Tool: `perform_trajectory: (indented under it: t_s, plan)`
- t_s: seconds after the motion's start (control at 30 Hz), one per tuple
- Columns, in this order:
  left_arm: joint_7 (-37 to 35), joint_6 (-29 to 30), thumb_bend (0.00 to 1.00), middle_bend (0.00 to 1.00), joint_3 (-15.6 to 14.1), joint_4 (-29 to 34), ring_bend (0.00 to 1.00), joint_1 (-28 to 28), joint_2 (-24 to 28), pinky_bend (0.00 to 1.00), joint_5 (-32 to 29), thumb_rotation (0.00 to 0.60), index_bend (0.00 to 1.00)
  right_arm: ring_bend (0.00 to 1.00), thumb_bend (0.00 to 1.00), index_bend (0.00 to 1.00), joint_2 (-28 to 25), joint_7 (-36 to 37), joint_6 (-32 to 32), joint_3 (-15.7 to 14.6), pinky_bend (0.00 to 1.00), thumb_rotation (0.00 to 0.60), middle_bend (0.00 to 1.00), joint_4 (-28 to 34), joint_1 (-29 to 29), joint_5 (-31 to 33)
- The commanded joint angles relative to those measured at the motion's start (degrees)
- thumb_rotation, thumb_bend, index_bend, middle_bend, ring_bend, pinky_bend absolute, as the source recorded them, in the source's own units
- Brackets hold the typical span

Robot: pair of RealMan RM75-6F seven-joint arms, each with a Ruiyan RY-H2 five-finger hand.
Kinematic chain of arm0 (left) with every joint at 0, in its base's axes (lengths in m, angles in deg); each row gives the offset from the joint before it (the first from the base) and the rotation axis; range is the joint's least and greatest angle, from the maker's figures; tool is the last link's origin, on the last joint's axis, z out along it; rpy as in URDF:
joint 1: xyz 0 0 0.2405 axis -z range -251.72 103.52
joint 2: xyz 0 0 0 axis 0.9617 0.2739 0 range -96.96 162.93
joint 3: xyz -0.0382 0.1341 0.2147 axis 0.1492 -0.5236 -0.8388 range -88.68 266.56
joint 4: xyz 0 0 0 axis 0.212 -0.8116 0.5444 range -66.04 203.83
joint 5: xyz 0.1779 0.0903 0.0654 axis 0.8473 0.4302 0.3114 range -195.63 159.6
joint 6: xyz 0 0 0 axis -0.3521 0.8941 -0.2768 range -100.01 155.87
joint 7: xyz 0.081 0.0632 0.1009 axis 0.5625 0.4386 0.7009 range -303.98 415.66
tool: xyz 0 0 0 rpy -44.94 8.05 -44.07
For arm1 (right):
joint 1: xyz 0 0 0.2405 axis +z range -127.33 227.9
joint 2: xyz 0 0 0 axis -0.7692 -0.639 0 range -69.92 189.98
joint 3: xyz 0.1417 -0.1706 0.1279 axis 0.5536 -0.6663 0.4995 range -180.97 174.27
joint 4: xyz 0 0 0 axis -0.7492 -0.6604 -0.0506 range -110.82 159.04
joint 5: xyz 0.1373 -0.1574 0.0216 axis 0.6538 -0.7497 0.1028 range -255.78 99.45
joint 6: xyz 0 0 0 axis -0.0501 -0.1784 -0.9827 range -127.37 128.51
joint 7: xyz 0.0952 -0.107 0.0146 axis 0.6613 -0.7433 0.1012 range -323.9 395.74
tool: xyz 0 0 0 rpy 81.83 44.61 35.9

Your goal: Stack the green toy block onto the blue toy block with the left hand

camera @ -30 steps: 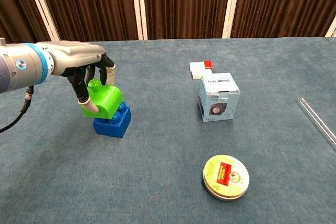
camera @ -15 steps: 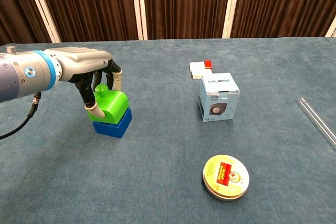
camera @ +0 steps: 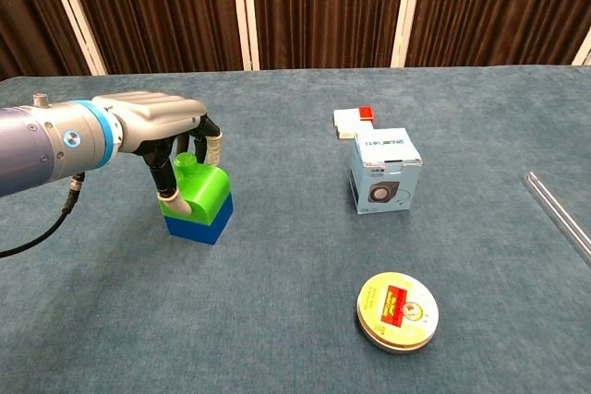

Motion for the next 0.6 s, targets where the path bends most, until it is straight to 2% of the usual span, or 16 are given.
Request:
perform_trajectory:
  t_s: [0.03,0.07,0.13,0.37,0.6]
  plan:
    - [-0.44,-0.76,0.0,0.11,-0.21,0.73,0.08,-0.11,0.69,0.13,0.1,0.6,0.16,0.0,0.0,0.0,-0.05,0.08,-0.05,0.01,0.0,0.6,0.0,0.0,-0.05,0.05]
    - [-0.62,-1.09,0.0,0.04,-0.23,1.13,0.03,-0.12,1.14,0.08,0.1,0.6,0.07,0.0,0.0,0.0,-0.07,0.12,-0.07,0.01,0.0,0.6,0.0,0.02,-0.07,0.04]
    - [-1.39,-1.4,0.0,0.0,-0.14,2.0,0.0,-0.29,2.18,0.02,0.81,0.6,0.0,0.0,0.0,0.0,-0.12,0.15,-0.1,-0.01,0.0,0.6,0.0,0.09,-0.09,0.0]
    - [-6.25,1.78,0.0,0.0,0.22,6.16,0.0,-3.3,6.97,0.0,6.99,0.6,0.0,0.0,0.0,0.0,-0.19,-0.11,-0.32,-0.22,0.0,0.6,0.0,0.4,-0.19,-0.54]
    - [-12.33,9.86,0.0,0.0,-1.54,13.51,0.0,-10.48,16.89,0.0,16.01,0.6,0.0,0.0,0.0,0.0,-0.55,0.64,-1.01,-0.55,0.0,0.6,0.0,1.03,-0.49,-1.77]
